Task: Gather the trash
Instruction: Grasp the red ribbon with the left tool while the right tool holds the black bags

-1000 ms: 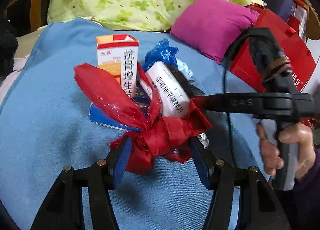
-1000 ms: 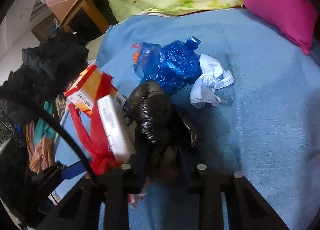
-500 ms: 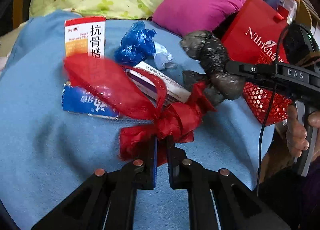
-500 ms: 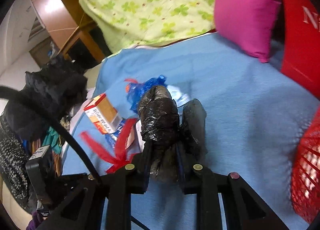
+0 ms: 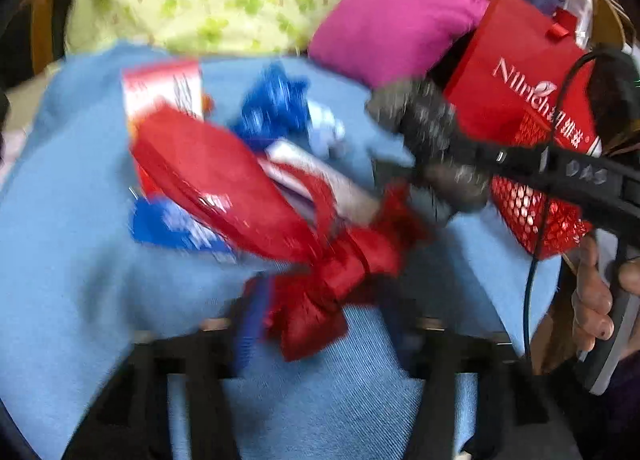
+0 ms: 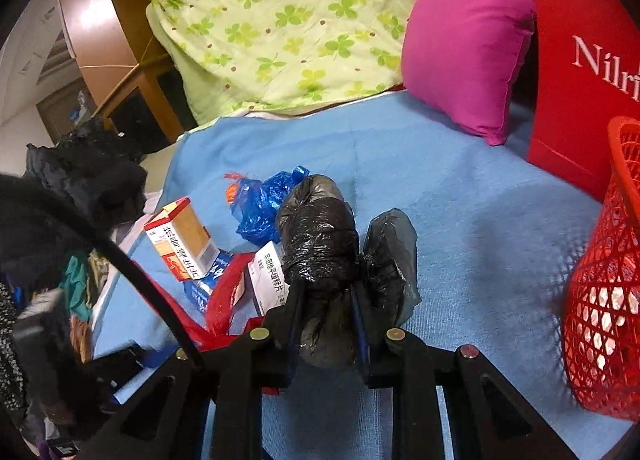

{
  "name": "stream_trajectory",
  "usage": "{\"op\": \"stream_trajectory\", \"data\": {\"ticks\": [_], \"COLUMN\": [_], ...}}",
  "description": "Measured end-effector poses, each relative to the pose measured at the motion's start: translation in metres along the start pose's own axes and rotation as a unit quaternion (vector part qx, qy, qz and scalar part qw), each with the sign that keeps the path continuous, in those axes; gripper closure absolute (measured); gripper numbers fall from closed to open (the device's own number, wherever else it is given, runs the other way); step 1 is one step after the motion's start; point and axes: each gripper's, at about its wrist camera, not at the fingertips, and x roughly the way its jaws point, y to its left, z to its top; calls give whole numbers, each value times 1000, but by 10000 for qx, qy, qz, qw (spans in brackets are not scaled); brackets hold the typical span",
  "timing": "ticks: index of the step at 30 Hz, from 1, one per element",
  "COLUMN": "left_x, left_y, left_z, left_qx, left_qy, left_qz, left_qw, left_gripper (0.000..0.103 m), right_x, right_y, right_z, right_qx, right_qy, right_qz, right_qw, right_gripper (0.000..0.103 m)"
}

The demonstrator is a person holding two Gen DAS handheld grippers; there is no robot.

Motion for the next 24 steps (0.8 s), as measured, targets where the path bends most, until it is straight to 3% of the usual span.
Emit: {"op": "stream_trajectory", "data": {"ticks": [2, 5, 11, 16, 24], "left_x": [7, -4, -38, -72, -70], "left_y": [-1, 0, 21, 29, 35], "left_z": [-5, -8, -8, -9, -6], "left_qx": [57, 135, -290, -418, -648], "left_qy": [190, 86, -298, -851, -1048], "left_qz": [54, 68, -222, -377, -106], "left_qw": [9998, 9998, 9989, 9948, 9923], "left_gripper": [81, 89, 90, 90, 90], "right_x": [-2, -10, -34, -49, -54], "right_y": [5, 15, 35, 36, 14], "right_z": [-4, -8, -10, -3, -6], "right_qx": [-34, -110, -342, -359, -207], "right_qy": [-45, -123, -364, -668, -1058], "right_qz": [-110, -221, -291, -234, 26], "right_qw": [9999, 9996, 9983, 9968, 9942], "right_gripper": [79, 79, 79, 79, 79]}}
